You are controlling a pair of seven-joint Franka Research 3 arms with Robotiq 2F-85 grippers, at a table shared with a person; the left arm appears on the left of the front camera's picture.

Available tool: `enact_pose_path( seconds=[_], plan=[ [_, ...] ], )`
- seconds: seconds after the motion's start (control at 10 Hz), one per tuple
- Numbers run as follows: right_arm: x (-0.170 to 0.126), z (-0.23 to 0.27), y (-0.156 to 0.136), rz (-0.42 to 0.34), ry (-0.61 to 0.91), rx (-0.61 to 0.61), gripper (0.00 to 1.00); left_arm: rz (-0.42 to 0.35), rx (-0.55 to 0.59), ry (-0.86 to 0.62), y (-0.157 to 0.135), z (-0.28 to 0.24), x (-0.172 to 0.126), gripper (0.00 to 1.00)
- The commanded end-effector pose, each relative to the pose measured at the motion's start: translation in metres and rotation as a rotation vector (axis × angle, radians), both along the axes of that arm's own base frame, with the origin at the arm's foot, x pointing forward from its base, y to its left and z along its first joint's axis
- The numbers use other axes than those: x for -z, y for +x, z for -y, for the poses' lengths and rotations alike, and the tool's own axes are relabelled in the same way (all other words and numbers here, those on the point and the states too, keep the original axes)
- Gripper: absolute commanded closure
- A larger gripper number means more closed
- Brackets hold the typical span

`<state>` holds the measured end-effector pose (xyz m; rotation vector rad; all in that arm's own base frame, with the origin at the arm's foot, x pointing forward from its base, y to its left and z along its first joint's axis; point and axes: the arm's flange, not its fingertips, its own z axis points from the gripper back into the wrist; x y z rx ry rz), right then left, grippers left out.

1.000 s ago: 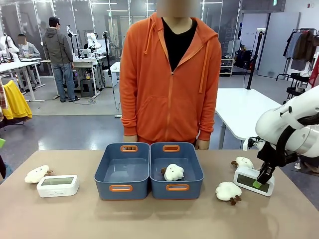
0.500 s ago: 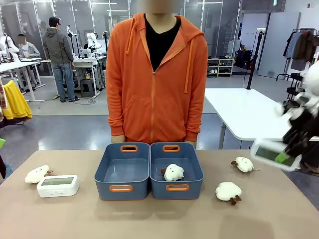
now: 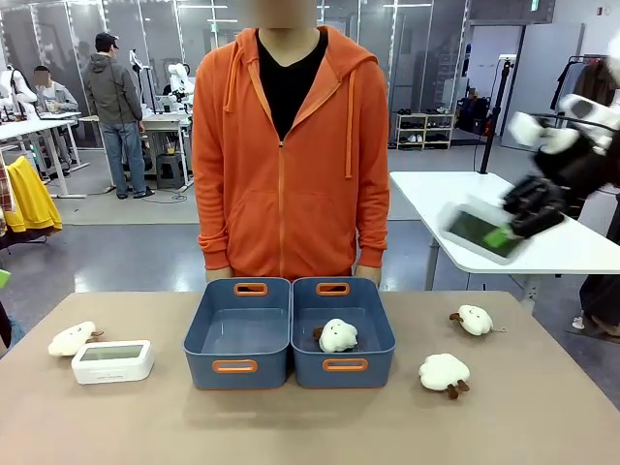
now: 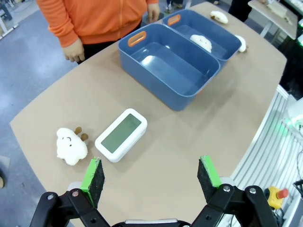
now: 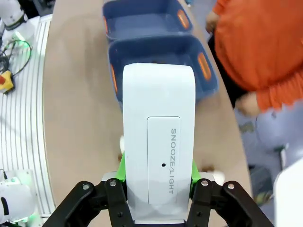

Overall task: Sort the digital clocks into the basket.
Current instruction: Pick up the Digital clock from the table and place it into the empty Plastic storage basket.

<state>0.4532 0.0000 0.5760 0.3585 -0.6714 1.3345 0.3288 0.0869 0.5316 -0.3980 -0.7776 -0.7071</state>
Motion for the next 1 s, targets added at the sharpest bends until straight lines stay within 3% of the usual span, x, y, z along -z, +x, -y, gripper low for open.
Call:
enact_pose_path(
  seconds=[0.0,0.4,0.7,0.9],
  plan=[
    [-0.004,-0.074,0.005,0.065,-0.046,-0.059,1.00,0.009,0.023,-0.003,0.000,-0.002,0.001,0.00],
    [-0.003,-0.262,-0.003,0.107,-0.128,-0.069,1.00,0.009,0.023,-0.003,0.000,-0.002,0.001,0.00],
    [0.052,-0.372,-0.009,0.088,-0.182,-0.026,1.00,0.009,0.023,-0.003,0.000,-0.002,0.001,0.00],
    [0.091,-0.415,-0.004,0.122,-0.209,0.017,1.00,0.009,0.023,-0.003,0.000,-0.002,0.001,0.00]
  ],
)
